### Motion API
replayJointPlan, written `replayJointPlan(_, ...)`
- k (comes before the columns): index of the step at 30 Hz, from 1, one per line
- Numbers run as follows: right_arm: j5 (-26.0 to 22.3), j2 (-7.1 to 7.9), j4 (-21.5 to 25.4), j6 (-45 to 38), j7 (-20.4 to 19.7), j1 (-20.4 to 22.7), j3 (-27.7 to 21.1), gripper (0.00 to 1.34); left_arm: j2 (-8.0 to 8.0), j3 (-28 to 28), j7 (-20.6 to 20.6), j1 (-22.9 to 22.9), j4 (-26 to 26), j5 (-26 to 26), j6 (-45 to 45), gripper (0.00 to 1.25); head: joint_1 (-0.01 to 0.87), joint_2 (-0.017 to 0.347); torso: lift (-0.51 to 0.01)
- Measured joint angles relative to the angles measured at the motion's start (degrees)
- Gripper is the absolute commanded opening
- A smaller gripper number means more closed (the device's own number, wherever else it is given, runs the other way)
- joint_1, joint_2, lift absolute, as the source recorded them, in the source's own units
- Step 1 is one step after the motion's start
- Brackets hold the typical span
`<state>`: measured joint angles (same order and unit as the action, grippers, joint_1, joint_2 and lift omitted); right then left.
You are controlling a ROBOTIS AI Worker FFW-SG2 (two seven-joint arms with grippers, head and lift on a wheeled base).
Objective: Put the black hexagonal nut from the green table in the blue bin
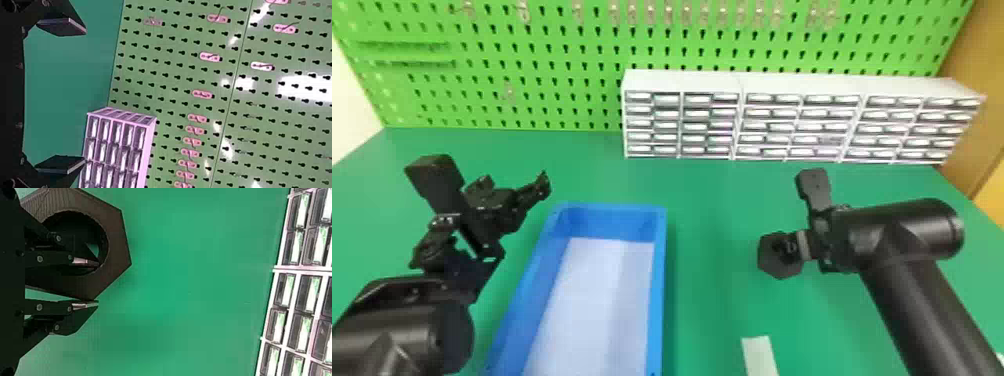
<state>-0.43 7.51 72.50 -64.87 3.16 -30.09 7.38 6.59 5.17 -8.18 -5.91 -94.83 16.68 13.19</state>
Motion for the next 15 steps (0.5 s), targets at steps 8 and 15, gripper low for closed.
replayJointPlan(8,0.00,0.05,0.06,0.11,0.00,0.12,0.15,0.42,0.00,0.11,-0.08,0.10,0.00,-0.07,0.00,1.12,0.666,0.032,-0.100)
replayJointPlan(15,0.69,0.13,1.14,0.18,0.09,0.22,0.85,0.42,0.00,0.21,-0.14,0.20,0.00,-0.07,-0.01,1.12,0.666,0.032,-0.100)
